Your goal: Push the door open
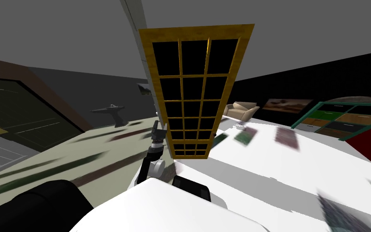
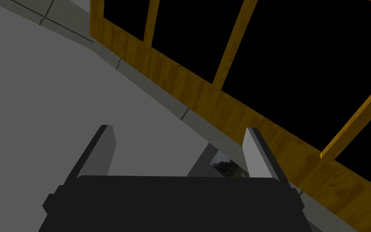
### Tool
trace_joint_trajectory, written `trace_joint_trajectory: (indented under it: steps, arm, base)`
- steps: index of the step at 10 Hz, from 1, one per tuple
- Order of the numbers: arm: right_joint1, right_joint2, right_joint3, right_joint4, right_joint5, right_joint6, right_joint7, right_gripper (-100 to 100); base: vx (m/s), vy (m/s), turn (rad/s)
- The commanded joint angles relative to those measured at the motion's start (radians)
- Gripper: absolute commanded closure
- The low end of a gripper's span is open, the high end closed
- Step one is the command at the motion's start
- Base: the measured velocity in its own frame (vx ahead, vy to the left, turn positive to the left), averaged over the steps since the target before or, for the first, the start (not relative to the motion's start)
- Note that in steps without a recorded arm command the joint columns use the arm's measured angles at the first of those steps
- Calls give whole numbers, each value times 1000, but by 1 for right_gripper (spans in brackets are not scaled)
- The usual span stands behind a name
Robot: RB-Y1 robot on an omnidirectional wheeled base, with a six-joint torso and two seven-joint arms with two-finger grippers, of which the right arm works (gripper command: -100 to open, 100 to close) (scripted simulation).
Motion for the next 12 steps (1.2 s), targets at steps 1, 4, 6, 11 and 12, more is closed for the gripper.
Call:
trace_joint_trajectory:
  steps: [1,4,6,11,12]
  arm:
    - [4,0,-18,2,-16,-10,1,100]
    - [13,12,-27,-7,-27,-10,6,100]
    - [20,-3,-47,-3,-49,-22,6,100]
    - [38,-7,-93,6,-103,-44,9,100]
    - [41,-3,-101,8,-112,-48,9,100]
  base:
    - [111,-161,-47]
    - [85,-130,-32]
    - [76,-146,-38]
    - [89,-204,-45]
    - [105,-188,-58]
